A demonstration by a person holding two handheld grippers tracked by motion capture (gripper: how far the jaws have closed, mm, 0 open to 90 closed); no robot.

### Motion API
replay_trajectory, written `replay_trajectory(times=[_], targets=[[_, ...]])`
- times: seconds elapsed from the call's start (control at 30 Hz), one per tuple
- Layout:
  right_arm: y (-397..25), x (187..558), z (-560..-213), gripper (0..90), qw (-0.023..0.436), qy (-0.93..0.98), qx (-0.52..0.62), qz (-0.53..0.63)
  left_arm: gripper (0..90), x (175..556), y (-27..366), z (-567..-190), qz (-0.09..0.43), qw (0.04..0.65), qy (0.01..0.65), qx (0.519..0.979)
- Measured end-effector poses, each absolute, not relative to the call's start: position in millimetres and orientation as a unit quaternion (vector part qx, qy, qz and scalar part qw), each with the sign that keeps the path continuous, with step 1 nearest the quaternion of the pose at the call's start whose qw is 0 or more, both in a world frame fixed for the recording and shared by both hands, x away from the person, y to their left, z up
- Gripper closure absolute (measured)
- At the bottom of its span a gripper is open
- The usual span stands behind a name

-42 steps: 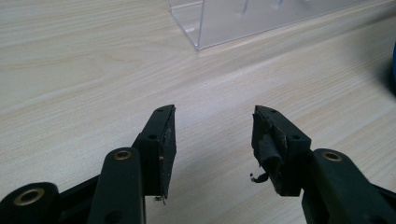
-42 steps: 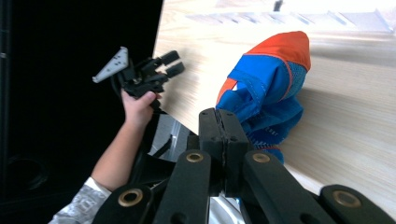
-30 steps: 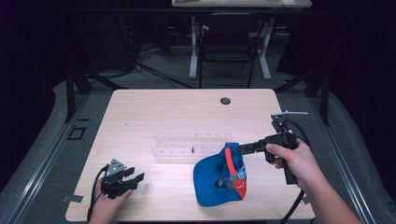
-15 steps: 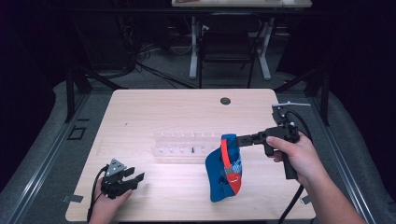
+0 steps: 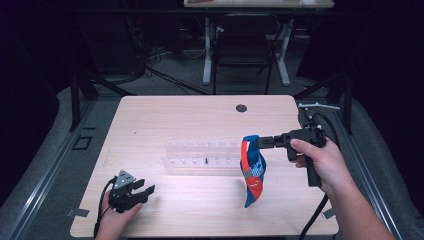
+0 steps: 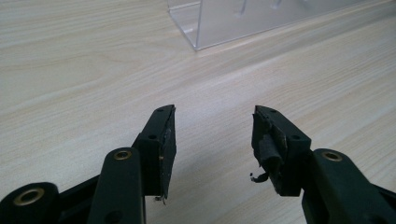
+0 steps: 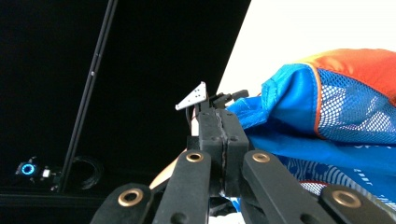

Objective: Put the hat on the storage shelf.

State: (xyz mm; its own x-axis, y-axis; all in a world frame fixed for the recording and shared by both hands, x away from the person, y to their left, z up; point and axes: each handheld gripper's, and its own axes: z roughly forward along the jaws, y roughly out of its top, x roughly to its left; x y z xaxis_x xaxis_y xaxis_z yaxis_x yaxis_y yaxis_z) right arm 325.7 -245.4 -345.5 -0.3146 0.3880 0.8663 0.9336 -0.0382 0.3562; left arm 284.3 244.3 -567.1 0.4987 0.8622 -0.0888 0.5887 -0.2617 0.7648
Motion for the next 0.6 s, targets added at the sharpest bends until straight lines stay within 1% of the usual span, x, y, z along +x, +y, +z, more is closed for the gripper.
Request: replay_trajectory(times=[0.23, 0.6], targets=[[-246, 330, -345, 90.0, 0.279, -0.625, -0.518, -0.513, 50.1, 284, 244, -567, 0.175, 0.389, 0.469, 0.773], [-237, 336, -339, 90.0, 0.276, -0.625, -0.511, -0.522, 50.1, 284, 243, -567, 0.176, 0.388, 0.467, 0.775]])
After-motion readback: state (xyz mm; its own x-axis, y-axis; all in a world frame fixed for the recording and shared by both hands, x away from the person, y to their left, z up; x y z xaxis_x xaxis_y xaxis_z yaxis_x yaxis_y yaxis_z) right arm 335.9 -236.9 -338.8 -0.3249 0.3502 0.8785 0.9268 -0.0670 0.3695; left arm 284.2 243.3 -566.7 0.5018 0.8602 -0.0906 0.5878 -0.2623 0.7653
